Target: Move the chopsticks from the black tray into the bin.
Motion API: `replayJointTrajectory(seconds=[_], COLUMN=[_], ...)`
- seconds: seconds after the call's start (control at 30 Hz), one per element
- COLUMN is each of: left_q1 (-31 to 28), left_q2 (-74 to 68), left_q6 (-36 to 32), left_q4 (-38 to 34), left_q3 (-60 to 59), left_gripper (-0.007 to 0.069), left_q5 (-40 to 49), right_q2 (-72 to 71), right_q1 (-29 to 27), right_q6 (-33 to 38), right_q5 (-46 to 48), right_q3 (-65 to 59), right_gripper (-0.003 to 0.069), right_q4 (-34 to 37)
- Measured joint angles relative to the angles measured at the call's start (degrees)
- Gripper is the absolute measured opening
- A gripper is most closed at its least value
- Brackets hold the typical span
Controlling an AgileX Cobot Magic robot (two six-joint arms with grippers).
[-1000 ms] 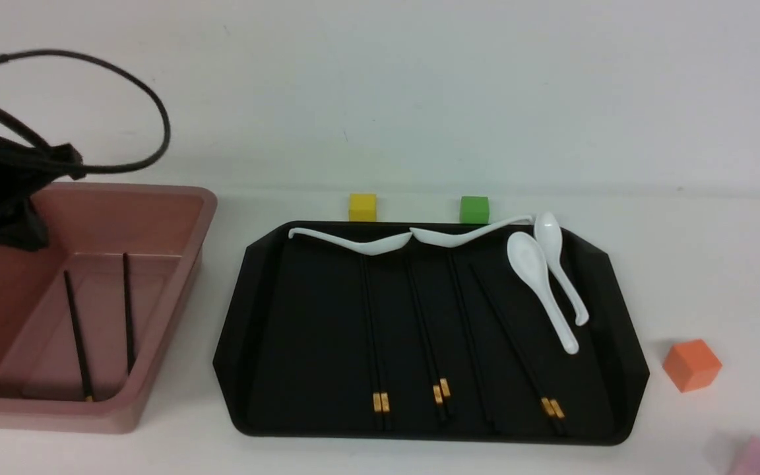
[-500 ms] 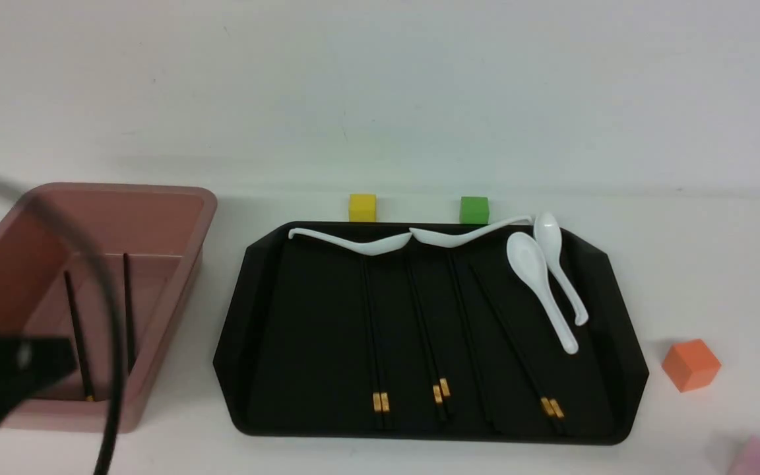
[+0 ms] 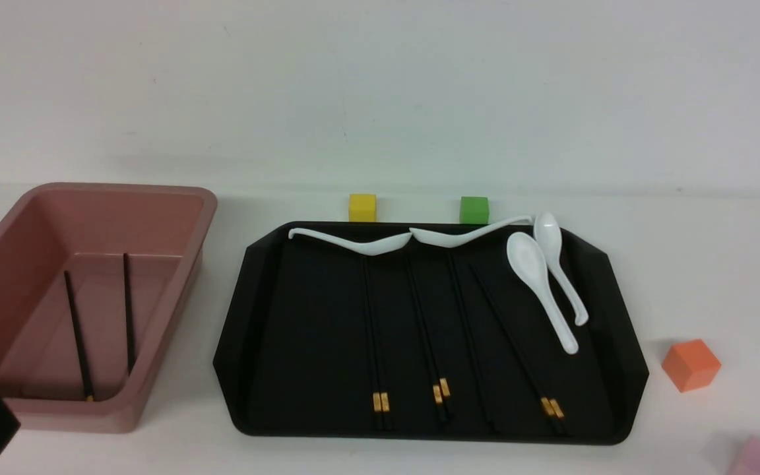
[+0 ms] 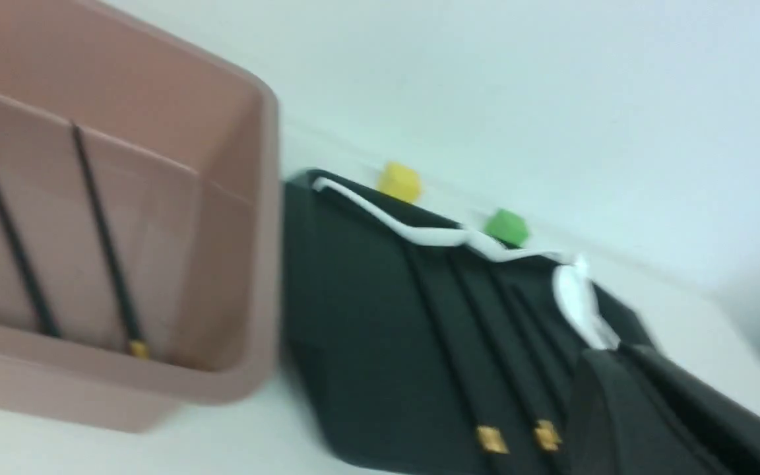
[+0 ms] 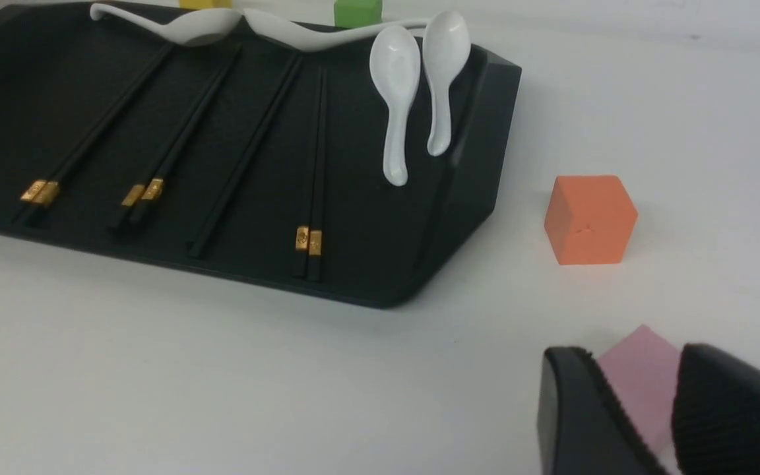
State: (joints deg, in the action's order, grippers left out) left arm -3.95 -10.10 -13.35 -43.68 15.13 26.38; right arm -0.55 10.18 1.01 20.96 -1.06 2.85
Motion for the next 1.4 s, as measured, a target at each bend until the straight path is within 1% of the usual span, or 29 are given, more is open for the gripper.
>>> replayJointTrajectory(seconds=[0.13, 0.37, 0.43, 0.53, 0.57, 0.6, 0.7, 0.73, 0.8, 0.87, 0.97, 1.4], left_q1=[0.00, 0.00, 1.27, 4.64, 4.88, 6.69, 9.29, 9.60, 11.17, 11.55, 11.69, 11.69], left_q2=[0.00, 1.99, 4.08, 6.12, 6.23, 7.07, 8.69, 8.97, 10.43, 10.71, 10.80, 10.80], left_q6=[-1.71, -1.87, -0.85, 4.22, 4.68, 8.14, 15.56, 16.45, 22.25, 24.94, 26.76, 27.46], left_q4=[2.69, 5.27, 8.99, 18.46, 19.80, 24.27, 31.47, 32.22, 36.56, 37.99, 38.91, 39.33], left_q3=[-0.24, -1.33, -3.10, -6.86, -7.14, -9.16, -13.12, -13.61, -16.23, -16.53, -16.68, -16.82], left_gripper=[-0.0013, -0.0013, -0.0013, -0.0013, -0.0013, -0.0013, -0.0013, -0.0013, -0.0013, -0.0013, -0.0012, -0.0001], left_q5=[-0.65, -0.85, -1.28, -1.51, -1.53, -1.67, -2.48, -2.78, -4.53, -4.76, -4.76, -4.76], right_q2=[0.00, 0.00, 0.00, 0.00, 0.00, 0.00, 0.00, 0.00, 0.00, 0.00, 0.00, 0.00], right_q1=[0.00, 0.00, 0.00, 0.00, 0.00, 0.00, 0.00, 0.00, 0.00, 0.00, 0.00, 0.00], right_q6=[0.00, 0.00, 0.00, 0.00, 0.00, 0.00, 0.00, 0.00, 0.00, 0.00, 0.00, 0.00], right_q5=[0.00, 0.00, 0.00, 0.00, 0.00, 0.00, 0.00, 0.00, 0.00, 0.00, 0.00, 0.00], right_q3=[0.00, 0.00, 0.00, 0.00, 0.00, 0.00, 0.00, 0.00, 0.00, 0.00, 0.00, 0.00], right_gripper=[0.0240, 0.0240, 0.0240, 0.0240, 0.0240, 0.0240, 0.0240, 0.0240, 0.0240, 0.0240, 0.0240, 0.0240], right_q4=[0.04, -0.06, 0.00, 0.00, 0.00, 0.00, 0.00, 0.00, 0.00, 0.00, 0.00, -0.05])
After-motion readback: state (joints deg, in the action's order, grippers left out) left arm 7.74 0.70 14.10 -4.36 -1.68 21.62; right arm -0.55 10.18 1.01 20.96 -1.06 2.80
